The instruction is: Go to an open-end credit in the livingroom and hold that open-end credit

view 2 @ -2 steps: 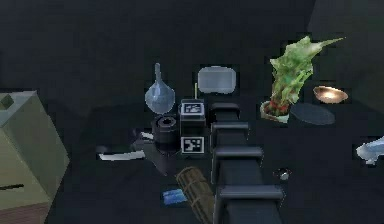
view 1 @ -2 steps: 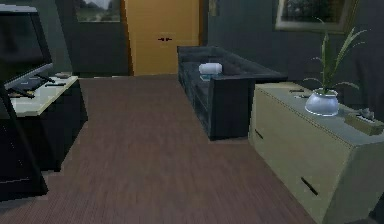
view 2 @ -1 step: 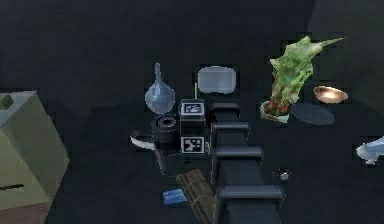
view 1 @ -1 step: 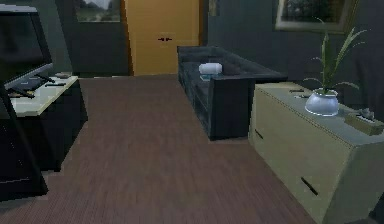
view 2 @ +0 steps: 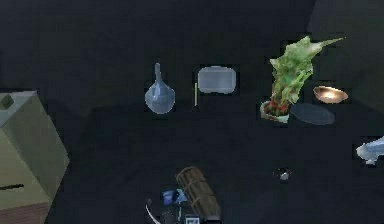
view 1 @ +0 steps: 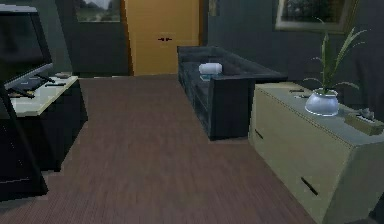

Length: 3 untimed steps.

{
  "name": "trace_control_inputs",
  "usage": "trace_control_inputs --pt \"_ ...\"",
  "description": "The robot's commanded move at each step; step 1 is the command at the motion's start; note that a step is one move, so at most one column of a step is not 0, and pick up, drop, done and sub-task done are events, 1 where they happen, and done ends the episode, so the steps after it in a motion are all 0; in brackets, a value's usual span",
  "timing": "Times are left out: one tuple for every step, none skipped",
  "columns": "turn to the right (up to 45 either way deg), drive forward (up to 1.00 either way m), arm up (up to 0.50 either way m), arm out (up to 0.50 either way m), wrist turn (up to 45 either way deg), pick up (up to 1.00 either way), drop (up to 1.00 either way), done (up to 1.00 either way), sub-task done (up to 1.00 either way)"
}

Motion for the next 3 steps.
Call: trace_control_inputs --pt "0.0 0.00 0.00 0.00 0.0 1.00 0.00 0.00 0.00" --pt "0.0 0.00 0.10 0.00 0.0 0.00 0.00 0.00 0.00" --pt "0.0 0.00 0.00 0.00 0.0 0.00 0.00 1.00 0.00"
